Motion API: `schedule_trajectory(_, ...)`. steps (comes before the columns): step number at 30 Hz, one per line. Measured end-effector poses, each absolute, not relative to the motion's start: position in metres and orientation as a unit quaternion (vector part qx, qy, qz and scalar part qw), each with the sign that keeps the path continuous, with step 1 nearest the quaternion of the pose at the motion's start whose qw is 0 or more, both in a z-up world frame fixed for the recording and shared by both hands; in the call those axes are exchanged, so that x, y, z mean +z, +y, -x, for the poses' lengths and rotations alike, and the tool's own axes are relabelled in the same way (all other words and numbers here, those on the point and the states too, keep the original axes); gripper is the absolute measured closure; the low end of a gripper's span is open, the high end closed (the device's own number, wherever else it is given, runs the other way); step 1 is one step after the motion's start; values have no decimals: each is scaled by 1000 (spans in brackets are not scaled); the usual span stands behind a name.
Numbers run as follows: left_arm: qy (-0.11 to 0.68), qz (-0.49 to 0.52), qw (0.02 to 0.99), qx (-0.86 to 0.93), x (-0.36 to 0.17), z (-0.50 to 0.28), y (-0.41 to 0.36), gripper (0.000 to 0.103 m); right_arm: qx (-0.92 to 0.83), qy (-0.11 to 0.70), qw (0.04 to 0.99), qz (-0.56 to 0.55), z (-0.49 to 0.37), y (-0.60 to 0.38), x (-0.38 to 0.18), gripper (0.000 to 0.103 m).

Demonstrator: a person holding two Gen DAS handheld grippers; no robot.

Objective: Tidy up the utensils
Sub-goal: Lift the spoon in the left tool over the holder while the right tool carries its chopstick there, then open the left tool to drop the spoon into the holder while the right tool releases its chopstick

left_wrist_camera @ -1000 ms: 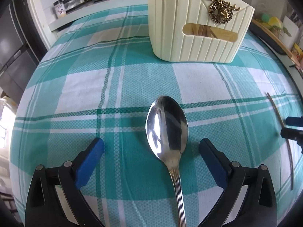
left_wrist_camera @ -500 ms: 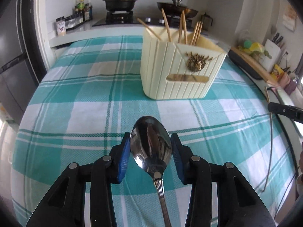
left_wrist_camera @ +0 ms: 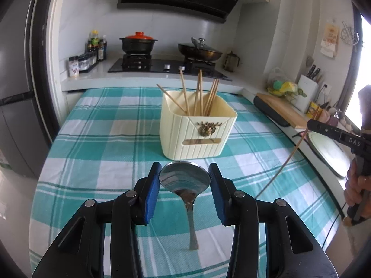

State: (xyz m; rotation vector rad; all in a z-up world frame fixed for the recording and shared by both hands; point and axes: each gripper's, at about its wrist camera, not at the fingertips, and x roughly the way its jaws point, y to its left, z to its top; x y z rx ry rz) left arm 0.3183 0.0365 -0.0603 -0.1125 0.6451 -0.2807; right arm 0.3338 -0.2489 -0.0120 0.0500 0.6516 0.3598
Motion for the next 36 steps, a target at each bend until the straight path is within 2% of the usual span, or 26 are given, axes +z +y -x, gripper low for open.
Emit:
schedule_trajectory(10, 312, 77, 931, -174, -25, -340, 42, 61, 179, 289, 940, -7, -372, -244, 30, 97)
schedule_trajectory(15, 292, 98, 930, -200, 22, -364, 50, 61, 177, 275, 945, -9, -403, -244, 59, 97)
schedule_trajectory(20, 234, 83, 951, -184, 80, -398, 48, 61, 180, 238, 954, -16, -433, -239, 97, 97)
schedule_trajectory(24, 206, 66, 962, -168, 101, -433, 39, 61, 184, 220, 958, -25, -458, -229, 114, 97)
schedule_trajectory(29, 230, 50, 961, -144, 74, -484, 22, 61, 187, 249, 950, -6, -495, -203, 93, 97)
schedule_trajectory(36, 338, 39, 932, -126, -9, -547, 8, 61, 187, 421, 887, -26, -562, -183, -3, 97)
